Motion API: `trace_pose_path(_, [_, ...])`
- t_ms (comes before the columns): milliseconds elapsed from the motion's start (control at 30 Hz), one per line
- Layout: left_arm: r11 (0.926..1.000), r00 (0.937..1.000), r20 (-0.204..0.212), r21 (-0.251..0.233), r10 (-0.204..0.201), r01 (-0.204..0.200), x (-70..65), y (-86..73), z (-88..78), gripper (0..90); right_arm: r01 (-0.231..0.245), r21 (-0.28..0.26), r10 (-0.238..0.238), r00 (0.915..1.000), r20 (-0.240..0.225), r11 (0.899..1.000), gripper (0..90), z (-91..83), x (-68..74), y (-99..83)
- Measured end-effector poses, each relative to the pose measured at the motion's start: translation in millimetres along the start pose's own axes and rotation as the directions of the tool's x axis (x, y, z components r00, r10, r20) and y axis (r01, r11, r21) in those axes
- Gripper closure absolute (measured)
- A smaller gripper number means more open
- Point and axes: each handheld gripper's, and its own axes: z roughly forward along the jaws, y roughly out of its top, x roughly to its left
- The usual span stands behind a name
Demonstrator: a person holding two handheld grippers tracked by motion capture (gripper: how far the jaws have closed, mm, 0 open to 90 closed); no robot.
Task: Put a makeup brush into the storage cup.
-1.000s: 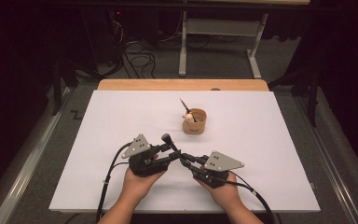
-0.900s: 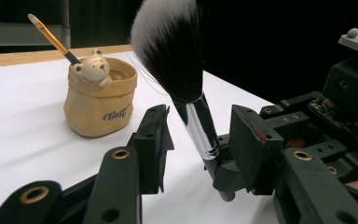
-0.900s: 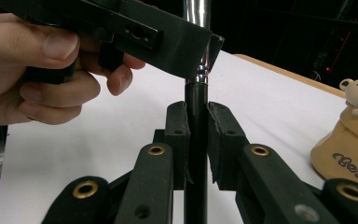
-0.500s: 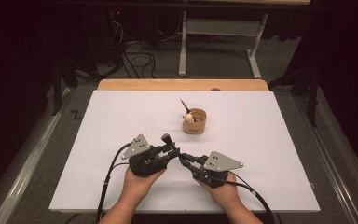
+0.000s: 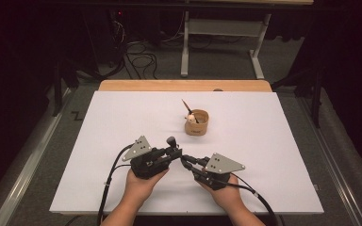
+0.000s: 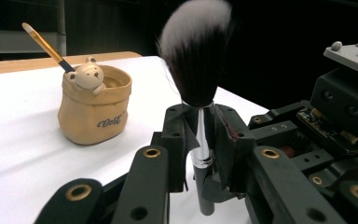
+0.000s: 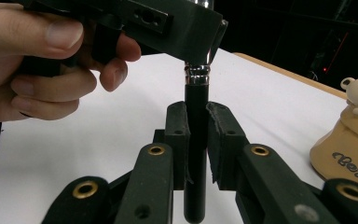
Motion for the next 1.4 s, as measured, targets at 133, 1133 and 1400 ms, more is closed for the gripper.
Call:
trace_pose_path(133, [0.9999,0.9999,0.002,-0.002,0.011,-0.011,-0.7,-0.8,0.3,76.3,0.0,0.004,0.0,1.0,0.002,1.0,80.4,0.9,0.4,-0.4])
trace_pose_path(1133, [0.9961,0.9976,0.014,0.056,0.068,-0.069,-6.5,-2.5,3.6,77.6,-0.013,0.036,0.015,0.9992,-0.038,0.999,70.2,3.7,-1.8,4.3])
trace_pose_path(1400, [0.9947,0.9971,0.013,0.07,0.075,-0.076,-7.3,-3.4,5.6,77.5,-0.004,0.058,0.006,0.9994,-0.035,0.998,77.3,4.9,0.0,4.6])
